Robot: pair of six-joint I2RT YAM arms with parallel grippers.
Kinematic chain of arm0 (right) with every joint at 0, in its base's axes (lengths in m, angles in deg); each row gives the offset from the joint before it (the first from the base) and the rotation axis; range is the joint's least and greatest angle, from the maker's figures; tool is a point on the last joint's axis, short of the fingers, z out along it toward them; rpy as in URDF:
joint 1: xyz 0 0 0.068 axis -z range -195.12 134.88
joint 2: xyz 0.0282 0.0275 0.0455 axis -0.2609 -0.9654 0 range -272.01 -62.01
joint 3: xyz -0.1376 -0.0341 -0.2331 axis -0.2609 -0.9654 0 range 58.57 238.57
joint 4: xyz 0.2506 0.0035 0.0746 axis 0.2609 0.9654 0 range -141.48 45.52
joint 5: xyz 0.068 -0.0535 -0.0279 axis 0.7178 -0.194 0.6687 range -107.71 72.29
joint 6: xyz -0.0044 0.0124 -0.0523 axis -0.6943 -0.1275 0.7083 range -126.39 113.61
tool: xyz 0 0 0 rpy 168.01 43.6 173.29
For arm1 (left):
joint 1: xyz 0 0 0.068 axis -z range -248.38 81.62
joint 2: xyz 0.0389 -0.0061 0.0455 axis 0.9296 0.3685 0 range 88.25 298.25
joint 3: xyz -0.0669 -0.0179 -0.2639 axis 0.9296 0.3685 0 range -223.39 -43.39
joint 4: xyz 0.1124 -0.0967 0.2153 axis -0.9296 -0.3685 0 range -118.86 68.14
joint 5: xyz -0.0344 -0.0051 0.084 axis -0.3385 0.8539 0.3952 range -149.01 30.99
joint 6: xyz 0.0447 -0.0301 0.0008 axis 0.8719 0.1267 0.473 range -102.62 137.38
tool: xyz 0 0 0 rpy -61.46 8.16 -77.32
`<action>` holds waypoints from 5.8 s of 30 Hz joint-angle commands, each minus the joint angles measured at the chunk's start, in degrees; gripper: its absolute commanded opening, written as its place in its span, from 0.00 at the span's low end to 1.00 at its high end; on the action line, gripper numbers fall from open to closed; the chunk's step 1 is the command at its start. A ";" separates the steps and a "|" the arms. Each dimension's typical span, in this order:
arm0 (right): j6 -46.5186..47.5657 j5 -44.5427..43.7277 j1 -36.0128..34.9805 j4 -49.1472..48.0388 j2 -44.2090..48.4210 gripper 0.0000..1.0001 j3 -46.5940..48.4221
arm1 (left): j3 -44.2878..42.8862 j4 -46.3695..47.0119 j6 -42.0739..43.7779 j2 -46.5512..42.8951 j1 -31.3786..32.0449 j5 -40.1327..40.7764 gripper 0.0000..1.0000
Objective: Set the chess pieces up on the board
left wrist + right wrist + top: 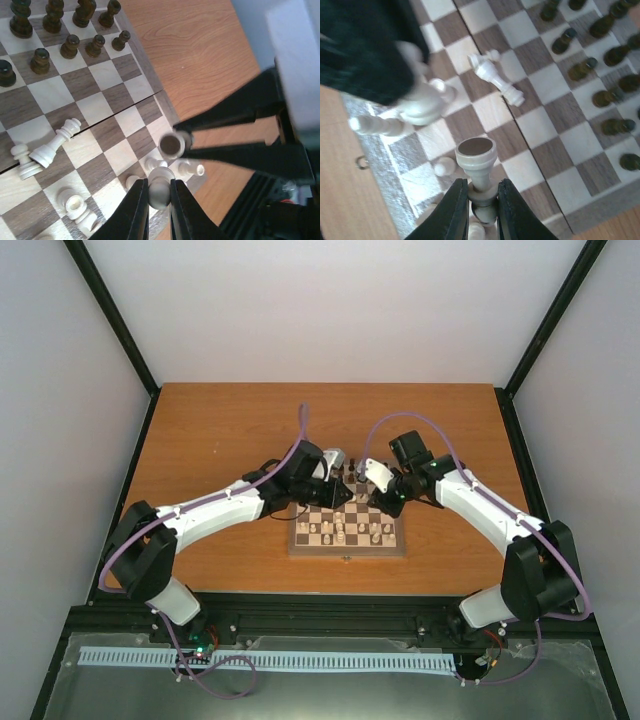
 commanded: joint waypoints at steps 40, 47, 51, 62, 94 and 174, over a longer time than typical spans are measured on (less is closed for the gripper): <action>-3.47 -3.23 13.59 -2.69 -0.65 0.10 -0.32 | -20.67 -30.33 20.58 19.12 12.86 22.89 0.14; -3.27 -3.13 13.64 -2.60 -0.74 0.10 -0.31 | -21.50 -30.73 20.83 20.80 12.81 22.43 0.15; -3.17 -3.02 13.66 -2.51 -0.94 0.10 -0.31 | -21.72 -30.73 20.84 21.56 12.86 22.24 0.15; -3.00 -2.54 13.66 -2.33 -1.18 0.10 -0.29 | -22.33 -30.73 20.52 21.65 12.77 22.47 0.27; 8.42 9.94 5.02 6.63 3.91 0.13 2.87 | 1.77 9.79 -3.79 -2.32 0.07 -8.18 0.52; -40.18 57.92 8.75 -8.90 -5.24 0.40 12.43 | 20.22 44.94 -6.90 -18.74 0.23 6.37 0.13</action>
